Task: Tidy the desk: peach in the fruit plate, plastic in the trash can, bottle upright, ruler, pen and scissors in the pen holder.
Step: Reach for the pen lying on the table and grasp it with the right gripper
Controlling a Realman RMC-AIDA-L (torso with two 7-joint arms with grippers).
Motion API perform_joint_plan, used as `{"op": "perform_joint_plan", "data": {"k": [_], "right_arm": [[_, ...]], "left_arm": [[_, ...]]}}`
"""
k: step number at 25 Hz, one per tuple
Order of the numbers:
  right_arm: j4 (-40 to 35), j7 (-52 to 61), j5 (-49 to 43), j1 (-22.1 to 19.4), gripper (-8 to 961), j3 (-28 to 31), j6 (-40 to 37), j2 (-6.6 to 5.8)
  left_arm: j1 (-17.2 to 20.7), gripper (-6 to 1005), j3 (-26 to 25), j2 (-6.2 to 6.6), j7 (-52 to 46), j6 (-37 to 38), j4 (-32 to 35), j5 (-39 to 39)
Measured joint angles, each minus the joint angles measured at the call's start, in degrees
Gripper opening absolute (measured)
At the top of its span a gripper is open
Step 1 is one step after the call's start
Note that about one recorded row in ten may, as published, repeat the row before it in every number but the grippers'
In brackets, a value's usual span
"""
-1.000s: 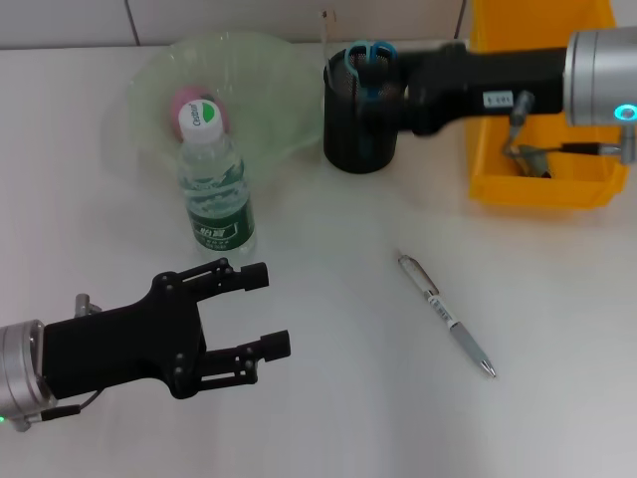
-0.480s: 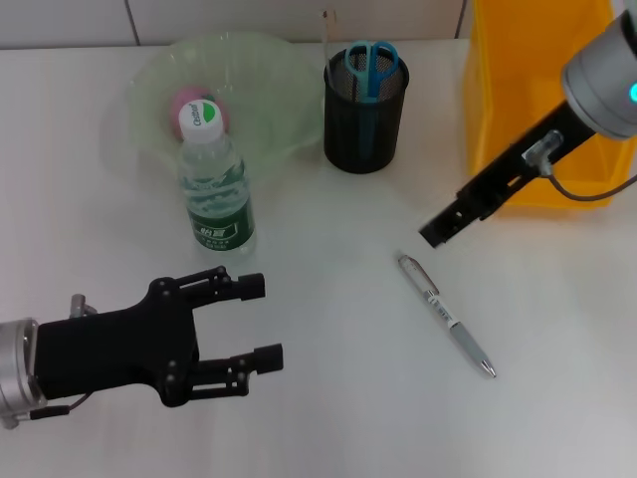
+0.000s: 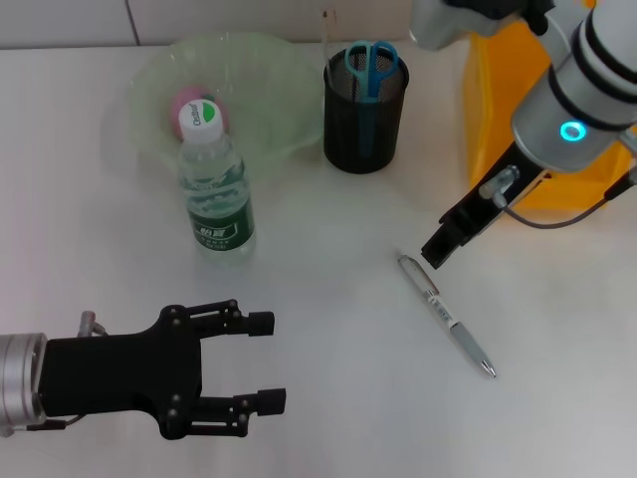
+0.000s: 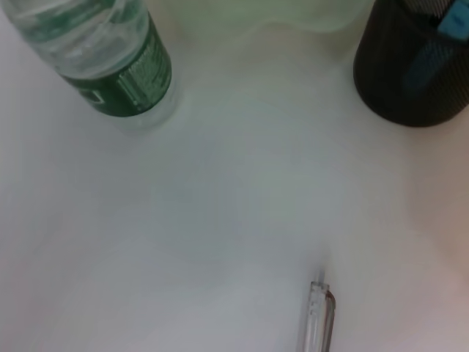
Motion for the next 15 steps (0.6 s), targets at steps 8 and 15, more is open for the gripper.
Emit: {"op": "perform_joint_plan", "data": {"k": [8,15], "right_arm": [[6.52,0.21,2.25,-1.18,619,-3.51,4.78,0.02],[9.91,0.25,2.32,-1.98,587,-5.79,8.51,0.02]], "left_arm": [[-0.01,802,0.02,0.08,0.01,-0.47,0.38,1.6],[0.14,802,0.02,-0.04,0.01,-0.82,0.39,1.9]]}}
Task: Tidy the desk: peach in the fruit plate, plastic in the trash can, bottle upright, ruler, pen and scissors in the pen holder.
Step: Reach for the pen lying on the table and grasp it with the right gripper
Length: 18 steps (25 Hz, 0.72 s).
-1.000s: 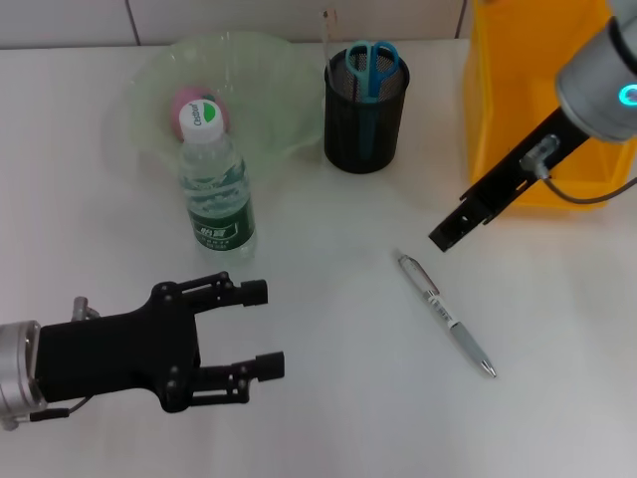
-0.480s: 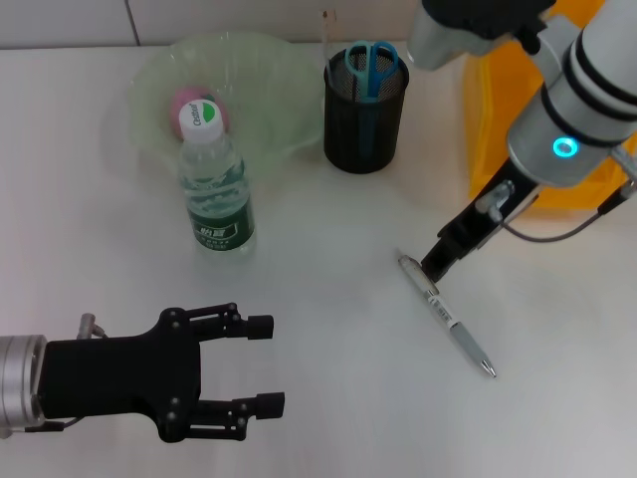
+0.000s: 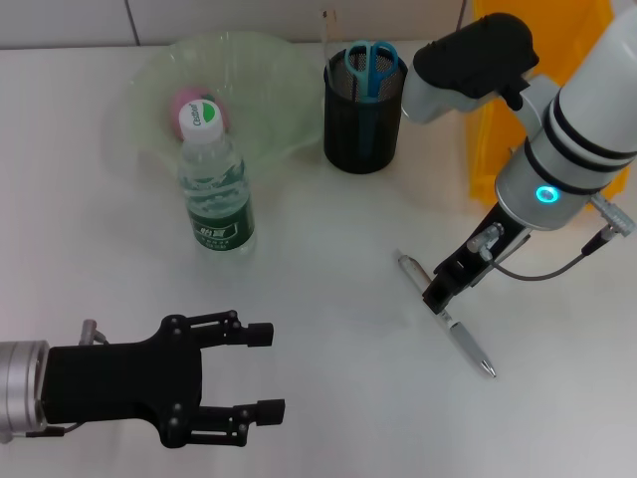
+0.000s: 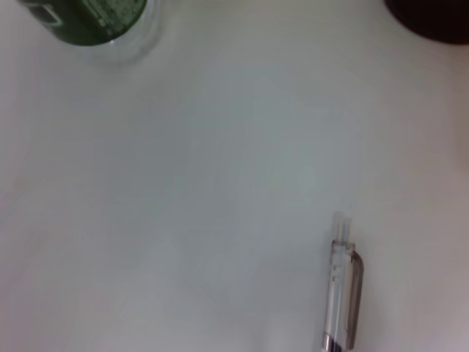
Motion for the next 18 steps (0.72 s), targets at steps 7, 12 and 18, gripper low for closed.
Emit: {"op": "perform_joint_plan", "data": {"k": [7,12,18], "right_arm": [[2.35,-0.01,1.26,-0.29,556,-2.15,2.29,0.0],[3.36,-0.01,1.92,-0.32,519,-3.34,3.09,0.0],[3.56,-0.01,2.02,-0.4,378,-5.37,3.8,0.0]], "left_arm": [[0.09,802,0.0,-0.35,0.0,-0.44,-0.03,0.48],[0.1,802,0.0,-0.56,0.0,-0.4,-0.11,0.5],[0.26,802,-0.02,-0.62,0.11,-0.23,-0.2,0.5]]}}
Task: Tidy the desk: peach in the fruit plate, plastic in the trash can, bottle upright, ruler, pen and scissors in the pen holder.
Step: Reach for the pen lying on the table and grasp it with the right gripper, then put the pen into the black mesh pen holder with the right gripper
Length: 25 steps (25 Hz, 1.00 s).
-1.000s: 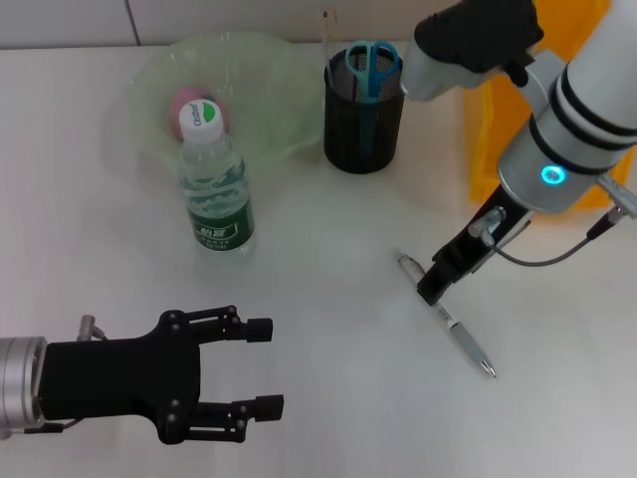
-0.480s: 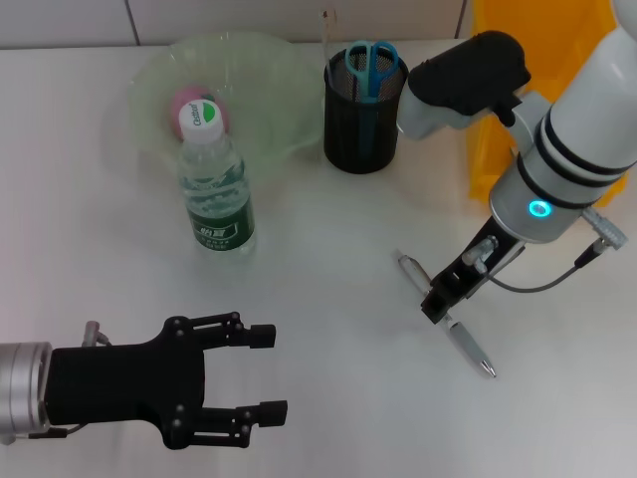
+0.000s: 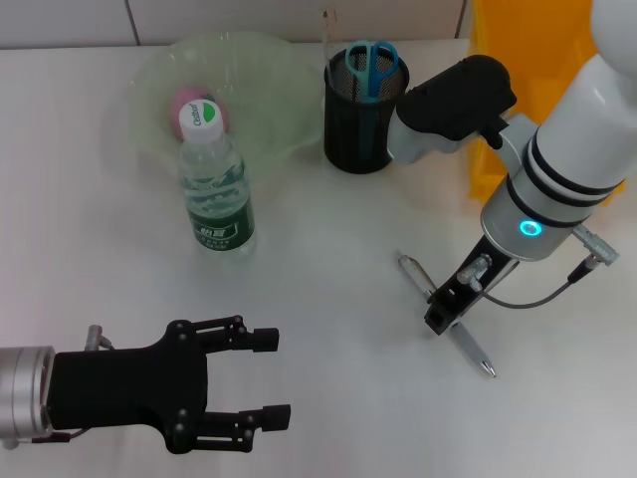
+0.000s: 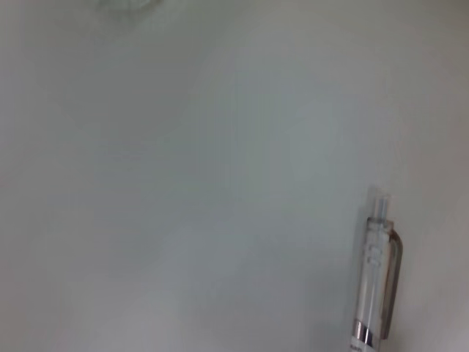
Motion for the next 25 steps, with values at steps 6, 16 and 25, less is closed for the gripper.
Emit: {"op": "perform_joint_plan", "data": {"k": [6,16,25], "right_arm": [[0.07,0.0,0.0,0.0,308,-0.29,0.12,0.0],[0.52,0.0,0.01,-0.26,269,-0.97,0.68,0.0],[-8.79,-0.86,0.0,-5.33,125,0.85,0.72,-0.08]], "left_arm": [[0.16,802,-0.01,-0.17,0.41,0.02,-0.31,0.0],[0.61,802,-0.01,-0.54,0.51,0.11,-0.27,-0.01],[0.99,802,-0.11,-0.62,0.42,0.26,-0.1,0.0]]}}
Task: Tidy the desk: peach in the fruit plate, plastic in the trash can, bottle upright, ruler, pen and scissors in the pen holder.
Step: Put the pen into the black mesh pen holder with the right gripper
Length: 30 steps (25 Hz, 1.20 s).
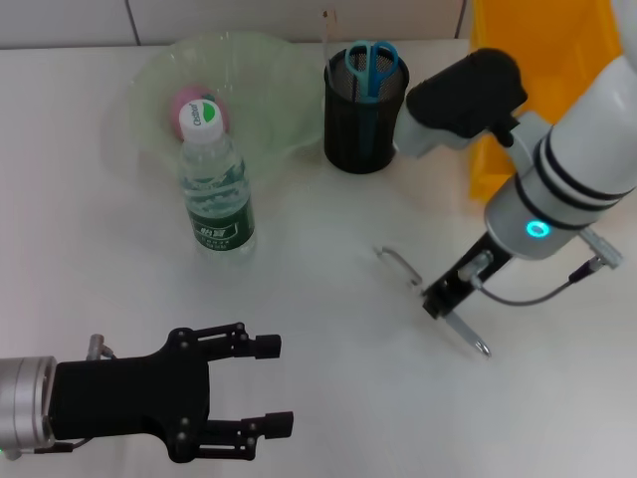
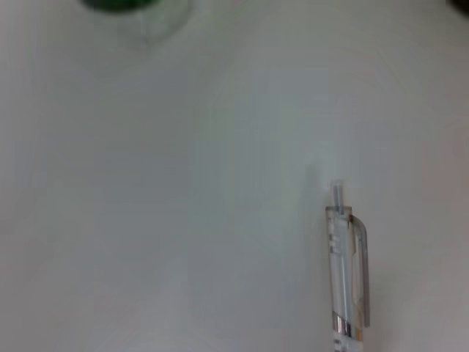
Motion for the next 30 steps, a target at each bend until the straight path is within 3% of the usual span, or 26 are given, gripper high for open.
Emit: {"op": "perform_joint_plan", "data": {"k": [3,5,6,9,10,11,12,13,15,17,19,20,21,23,24,25,30], "right_arm": [[-4.29,-1.57,0.51,-2.18,126,3.14,-0.29,-0.03],[-8.88,-7.12,5.6,-5.47,126,10.83,0.27,0.01],[-8.88,-7.12,5.6,-5.47,128,10.83,0.27,0.01],[-9.91,-15.51,14.77,-8.31,133,18.45,3.43,-0.02],[-7.95,-23.92,23.03,-9.96,135,22.54,6.43,-0.28],[-7.95,-23.92,23.03,-9.96,137,22.54,6.43,-0.28],[-3.15,-34.71,32.59,-11.23,139,25.49,9.94,-0.52],[-3.15,-34.71,32.59,-11.23,140,25.49,9.94,-0.52],[7.63,-52.49,47.14,-11.89,144,28.33,15.66,-0.51],[12.08,-58.8,52.5,-11.59,148,28.99,17.19,-0.52],[22.42,-71.52,64.04,-10.24,151,30.12,19.56,-0.53],[31.23,-82.27,73.85,-8.55,153,30.53,20.41,-0.48],[31.23,-82.27,73.85,-8.55,155,30.53,20.41,-0.48],[43.73,-98.13,88.67,-4.93,158,30.37,20.66,-0.36],[43.73,-98.13,88.67,-4.93,160,30.37,20.66,-0.36],[50.76,-105.96,95.67,-1.71,162,30.15,21.46,-0.24],[58.48,-113.7,99.05,4.46,171,30.14,26.34,0.09]], "left_arm": [[0.08,802,-0.26,0.05,-0.2,0.21,0.03,-0.01],[0.08,802,-0.38,0.06,-0.36,0.46,0.14,-0.01],[0.08,802,-0.38,0.06,-0.36,0.46,0.14,-0.01],[0.08,802,-0.41,0.07,-0.41,0.63,0.08,-0.08],[0.08,802,-0.42,0.06,-0.42,0.69,0.05,-0.21],[0.08,802,-0.44,0.05,-0.42,0.72,0.01,-0.27],[0.08,802,-0.5,0.02,-0.43,0.77,-0.05,-0.34],[0.07,802,-0.56,0.0,-0.43,0.79,-0.07,-0.41],[0.08,802,-0.64,-0.09,-0.44,0.8,-0.08,-0.51],[0.07,802,-0.8,-0.13,-0.44,0.81,-0.07,-0.56],[0.02,802,-1.21,-0.17,-0.48,0.81,-0.12,-0.59],[-0.11,802,-1.53,-0.29,-0.52,0.81,-0.19,-0.61],[-0.11,802,-1.53,-0.29,-0.52,0.81,-0.19,-0.61],[-0.29,802,-1.84,-0.54,-0.53,0.81,-0.22,-0.62],[-0.37,802,-1.98,-0.67,-0.53,0.81,-0.21,-0.63],[-0.47,802,-2.08,-0.77,-0.53,0.81,-0.15,-0.65],[-0.83,802,-2.48,-1.01,-0.54,0.62,0.05,-0.78]]}}
